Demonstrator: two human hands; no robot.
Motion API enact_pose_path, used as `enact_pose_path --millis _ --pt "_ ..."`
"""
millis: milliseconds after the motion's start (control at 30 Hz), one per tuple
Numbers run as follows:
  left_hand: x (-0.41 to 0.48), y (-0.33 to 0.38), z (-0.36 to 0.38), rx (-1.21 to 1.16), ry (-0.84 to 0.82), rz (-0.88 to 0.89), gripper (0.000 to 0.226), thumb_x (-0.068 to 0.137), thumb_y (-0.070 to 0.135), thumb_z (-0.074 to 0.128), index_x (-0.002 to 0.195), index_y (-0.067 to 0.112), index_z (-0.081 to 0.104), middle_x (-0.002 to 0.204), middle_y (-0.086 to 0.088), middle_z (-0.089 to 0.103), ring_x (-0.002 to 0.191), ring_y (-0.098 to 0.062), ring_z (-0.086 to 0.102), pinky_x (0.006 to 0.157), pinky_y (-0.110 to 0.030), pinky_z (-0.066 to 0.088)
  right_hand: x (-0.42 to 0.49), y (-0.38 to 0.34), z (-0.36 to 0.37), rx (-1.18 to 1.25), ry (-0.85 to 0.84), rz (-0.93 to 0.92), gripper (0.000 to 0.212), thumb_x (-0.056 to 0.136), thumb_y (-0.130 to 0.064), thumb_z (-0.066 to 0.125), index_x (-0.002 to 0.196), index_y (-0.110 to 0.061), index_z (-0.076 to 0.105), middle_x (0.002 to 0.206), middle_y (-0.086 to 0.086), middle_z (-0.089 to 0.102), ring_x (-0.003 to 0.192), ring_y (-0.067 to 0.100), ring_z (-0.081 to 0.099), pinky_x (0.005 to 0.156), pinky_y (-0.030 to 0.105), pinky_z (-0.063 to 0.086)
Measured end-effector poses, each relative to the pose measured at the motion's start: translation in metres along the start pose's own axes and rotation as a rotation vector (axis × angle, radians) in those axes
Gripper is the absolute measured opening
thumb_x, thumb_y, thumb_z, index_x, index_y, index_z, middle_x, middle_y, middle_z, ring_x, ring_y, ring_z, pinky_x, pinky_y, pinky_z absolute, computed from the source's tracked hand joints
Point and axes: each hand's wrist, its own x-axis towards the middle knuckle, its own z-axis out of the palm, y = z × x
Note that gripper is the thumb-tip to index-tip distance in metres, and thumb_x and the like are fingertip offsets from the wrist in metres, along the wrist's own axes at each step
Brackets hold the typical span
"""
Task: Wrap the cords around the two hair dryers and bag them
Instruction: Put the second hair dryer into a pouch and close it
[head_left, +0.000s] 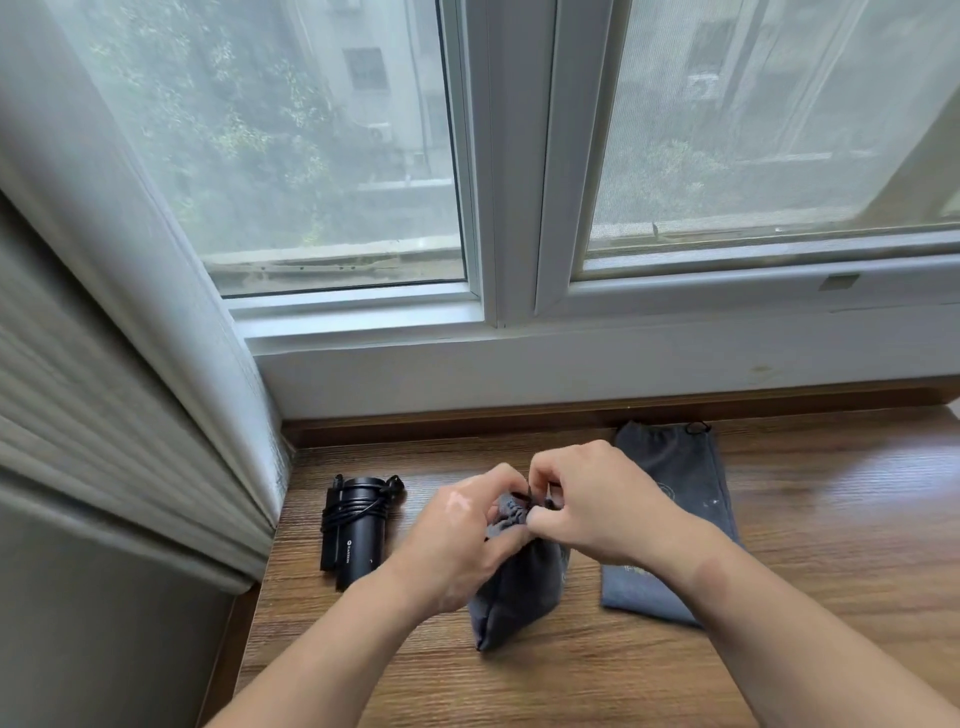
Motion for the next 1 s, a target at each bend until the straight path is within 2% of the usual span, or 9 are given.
enact_pose_path --millis 67,167,300,367,500,667,800,867,1000 --pt "0.0 -0.003 -0.002 -0.094 -0.007 -0.043 0.011 0.099 0.03 0.068 0.094 0.03 0.058 0.056 0.015 0.047 0.054 -0.006 0.038 0.056 -0.019 0.03 -0.003 0.007 -0.004 0.015 -0.037 -0.05 0.033 0.07 -0.053 0.052 0.073 -0.023 0.067 0.071 -0.007 0.065 0.073 0.013 0.06 0.067 0.032 0.048" --pt "-0.001 -0.01 0.0 -0.422 -0.009 -0.204 0.03 0.106 0.031 0.056 0.076 0.031 0.053 0.057 0.014 0.038 0.05 -0.007 0.031 0.049 -0.022 0.027 -0.008 0.017 -0.007 0.158 -0.077 -0.056 0.02 0.084 -0.038 0.067 0.08 -0.019 0.075 0.08 -0.002 0.073 0.075 0.011 0.064 0.071 0.031 0.051" --pt "0.002 -0.007 0.011 -0.989 0.088 -0.44 0.033 0.11 0.019 0.046 0.077 0.019 0.045 0.065 0.005 0.037 0.045 -0.004 0.023 0.042 -0.017 0.016 -0.018 0.03 0.007 0.482 0.028 0.074 0.009 0.09 -0.027 0.075 0.085 -0.021 0.08 0.08 -0.003 0.077 0.069 0.006 0.07 0.071 0.027 0.056" --pt "0.002 -0.012 0.014 -1.118 0.137 -0.526 0.034 0.108 0.014 0.046 0.074 0.016 0.045 0.068 0.0 0.039 0.046 -0.006 0.023 0.043 -0.018 0.016 -0.027 0.038 0.021 0.612 0.099 0.165 0.008 0.091 -0.024 0.075 0.086 -0.024 0.081 0.083 -0.005 0.079 0.077 0.008 0.074 0.077 0.03 0.058" --pt "-0.001 -0.019 0.018 -1.064 0.165 -0.569 0.036 0.108 0.009 0.046 0.072 0.013 0.044 0.062 0.001 0.036 0.048 -0.011 0.03 0.046 -0.025 0.027 -0.044 0.055 0.038 0.549 0.171 0.21 0.02 0.087 -0.022 0.079 0.073 -0.036 0.079 0.083 -0.023 0.077 0.083 -0.003 0.071 0.073 0.011 0.047" --pt "0.0 -0.018 0.017 -1.038 0.154 -0.604 0.034 0.106 0.007 0.047 0.073 0.009 0.046 0.062 -0.005 0.036 0.049 -0.017 0.041 0.049 -0.031 0.046 -0.047 0.062 0.034 0.602 0.193 0.181 0.018 0.089 -0.016 0.077 0.075 -0.028 0.079 0.085 -0.013 0.078 0.081 0.001 0.07 0.075 0.015 0.049" --pt "0.001 -0.006 0.009 -1.12 -0.002 -0.564 0.034 0.107 0.012 0.048 0.073 0.011 0.049 0.067 -0.006 0.045 0.057 -0.02 0.046 0.055 -0.032 0.05 -0.042 0.047 0.022 1.277 0.154 0.21 0.018 0.091 -0.017 0.067 0.077 -0.006 0.068 0.086 0.006 0.068 0.081 0.014 0.063 0.069 0.029 0.053" --pt "0.001 -0.003 0.015 -1.106 0.004 -0.544 0.033 0.107 0.015 0.051 0.074 0.013 0.051 0.066 -0.004 0.048 0.056 -0.018 0.047 0.055 -0.03 0.049 -0.037 0.032 0.024 1.593 0.088 0.257 0.025 0.093 -0.014 0.061 0.071 -0.005 0.057 0.079 0.007 0.061 0.07 0.016 0.055 0.058 0.029 0.038" --pt "0.0 -0.014 0.021 -0.951 0.091 -0.517 0.042 0.105 0.013 0.056 0.064 0.015 0.047 0.063 -0.005 0.046 0.051 -0.017 0.042 0.056 -0.032 0.046 -0.032 0.029 0.032 1.761 0.195 0.482 0.043 0.095 -0.003 0.044 0.054 -0.014 0.039 0.061 0.005 0.044 0.057 0.014 0.034 0.047 0.026 0.025"
